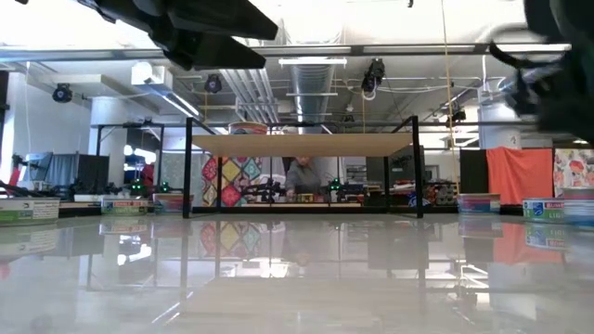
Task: Stack canned seafood by type on shelf
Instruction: Put the blue and pink tuna can on the shelf
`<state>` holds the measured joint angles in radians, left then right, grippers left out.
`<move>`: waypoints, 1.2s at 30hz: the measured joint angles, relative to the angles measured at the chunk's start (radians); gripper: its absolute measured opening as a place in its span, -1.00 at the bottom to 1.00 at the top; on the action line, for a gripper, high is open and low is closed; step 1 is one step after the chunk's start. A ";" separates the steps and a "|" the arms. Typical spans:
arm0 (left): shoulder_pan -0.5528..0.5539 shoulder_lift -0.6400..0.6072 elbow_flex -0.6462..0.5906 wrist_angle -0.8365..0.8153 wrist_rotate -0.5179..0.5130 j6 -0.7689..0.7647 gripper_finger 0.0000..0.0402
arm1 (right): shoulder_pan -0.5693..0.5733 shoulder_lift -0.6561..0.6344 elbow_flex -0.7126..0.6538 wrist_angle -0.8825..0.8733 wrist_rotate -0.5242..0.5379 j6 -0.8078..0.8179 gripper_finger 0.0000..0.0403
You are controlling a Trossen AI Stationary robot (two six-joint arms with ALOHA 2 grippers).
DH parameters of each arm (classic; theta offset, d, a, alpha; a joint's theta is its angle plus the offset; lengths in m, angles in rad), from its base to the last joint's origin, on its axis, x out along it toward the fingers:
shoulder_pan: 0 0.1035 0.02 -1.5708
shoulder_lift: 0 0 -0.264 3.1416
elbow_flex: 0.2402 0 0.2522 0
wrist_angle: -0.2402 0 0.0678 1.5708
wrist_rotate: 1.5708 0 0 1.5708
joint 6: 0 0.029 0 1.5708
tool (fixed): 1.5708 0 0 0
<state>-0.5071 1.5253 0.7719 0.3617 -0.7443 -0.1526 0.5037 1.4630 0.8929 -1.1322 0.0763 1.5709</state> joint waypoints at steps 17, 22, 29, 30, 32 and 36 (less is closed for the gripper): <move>-0.140 0.005 0.000 -0.061 -0.009 -0.309 0.99 | 0.003 0.029 0.196 -0.121 0.213 -0.311 -0.94; -0.188 0.039 0.000 -0.077 -0.008 -0.400 0.99 | -0.003 0.032 0.044 -0.030 0.204 -0.232 -0.94; -0.228 0.121 0.000 -0.168 0.022 -0.642 0.99 | -0.002 0.032 -0.025 0.385 0.077 -0.315 -0.94; -0.232 0.135 0.000 -0.172 0.029 -0.667 0.99 | -0.002 0.032 -0.026 0.453 0.072 -0.340 -0.94; -0.234 0.161 0.000 -0.170 0.049 -0.718 0.99 | -0.003 0.032 -0.029 0.567 0.078 -0.390 -0.94; -0.236 0.217 0.000 -0.169 0.177 -0.809 0.99 | -0.014 0.032 -0.030 0.794 0.084 -0.510 -0.94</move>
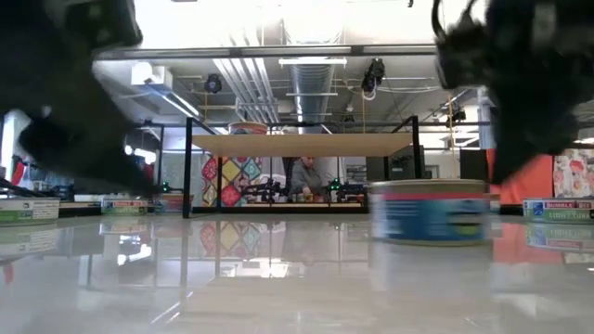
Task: Stack canned seafood by type on shelf
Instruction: Put the blue and pink tuna can on the shelf
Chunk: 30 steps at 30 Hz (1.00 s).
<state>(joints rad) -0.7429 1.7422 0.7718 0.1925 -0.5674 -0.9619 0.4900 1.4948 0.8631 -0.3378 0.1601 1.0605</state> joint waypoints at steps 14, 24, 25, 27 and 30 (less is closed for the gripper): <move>-0.016 0.209 0.141 0.008 -0.031 0.060 0.99 | 0.009 -0.005 0.059 -0.131 -0.029 -0.223 -0.94; 0.027 0.250 0.235 -0.089 -0.060 0.240 0.99 | 0.018 0.017 0.054 -0.261 0.051 -0.289 -0.94; 0.033 0.249 0.235 -0.086 -0.065 0.241 0.99 | 0.018 0.025 0.053 -0.258 0.061 -0.304 -0.94; 0.043 0.249 0.234 -0.077 -0.067 0.249 0.99 | 0.012 0.047 0.053 -0.230 0.080 -0.335 -0.94; 0.062 0.244 0.228 -0.063 -0.067 0.296 0.99 | 0.003 0.089 0.053 -0.185 0.087 -0.377 -0.94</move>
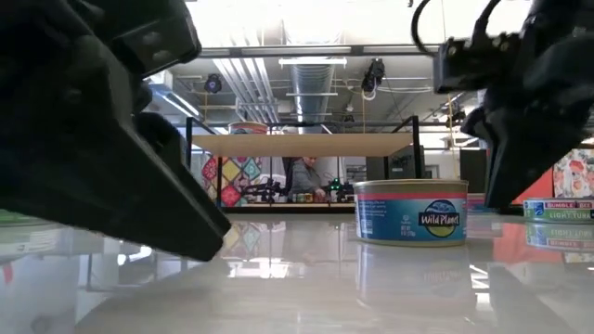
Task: Stack canned seafood by type on shelf
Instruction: Put the blue and pink tuna can on the shelf
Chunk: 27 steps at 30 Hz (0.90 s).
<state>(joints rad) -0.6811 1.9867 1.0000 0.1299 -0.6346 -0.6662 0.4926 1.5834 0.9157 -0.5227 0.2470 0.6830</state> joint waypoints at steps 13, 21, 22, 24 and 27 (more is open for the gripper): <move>0.057 -0.005 -0.014 0.018 0.054 0.085 0.94 | -0.022 0.136 0.085 0.024 0.018 -0.129 -0.94; 0.061 -0.005 -0.033 0.048 0.072 0.069 0.70 | -0.029 0.134 0.139 0.048 0.071 -0.200 -0.94; 0.063 -0.005 -0.034 0.048 0.072 0.066 0.70 | -0.030 0.134 0.143 0.050 0.071 -0.205 -0.94; 0.067 -0.005 -0.034 0.048 0.072 0.058 0.72 | -0.031 0.134 0.145 0.057 0.071 -0.218 -0.94; 0.077 -0.006 -0.034 0.050 0.076 0.043 0.81 | -0.035 0.135 0.145 0.067 0.070 -0.225 -0.94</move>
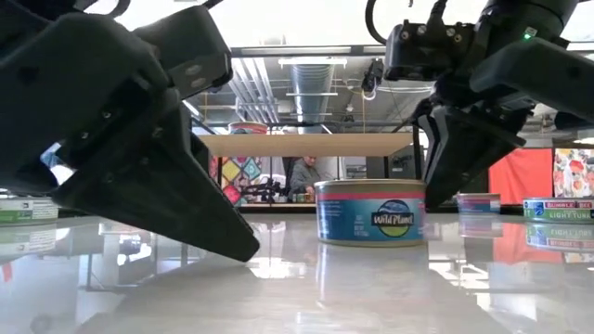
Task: Stack canned seafood by type on shelf
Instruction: Put the blue and pink tuna can on the shelf
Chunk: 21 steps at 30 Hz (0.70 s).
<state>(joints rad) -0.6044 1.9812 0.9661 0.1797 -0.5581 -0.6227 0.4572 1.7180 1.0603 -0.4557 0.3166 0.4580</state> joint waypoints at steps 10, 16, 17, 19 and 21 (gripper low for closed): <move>0.058 -0.017 0.000 -0.016 0.072 0.074 0.97 | 0.000 -0.001 -0.001 -0.012 -0.001 -0.005 -0.94; 0.073 -0.026 0.000 -0.028 0.071 0.077 0.97 | 0.000 -0.002 -0.001 -0.023 -0.001 -0.013 -0.94; 0.077 -0.026 0.000 -0.031 0.071 0.077 0.97 | -0.002 -0.002 -0.001 -0.023 -0.001 -0.015 -0.94; 0.090 -0.026 0.000 -0.025 0.070 0.081 0.97 | -0.008 -0.002 -0.001 -0.021 -0.001 -0.015 -0.94; 0.101 -0.023 0.000 -0.010 0.060 0.104 0.97 | -0.018 0.003 -0.001 -0.016 -0.001 -0.026 -0.94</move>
<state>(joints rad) -0.5030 1.9583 0.9661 0.1692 -0.4984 -0.5189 0.4388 1.7212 1.0592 -0.4712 0.3154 0.4315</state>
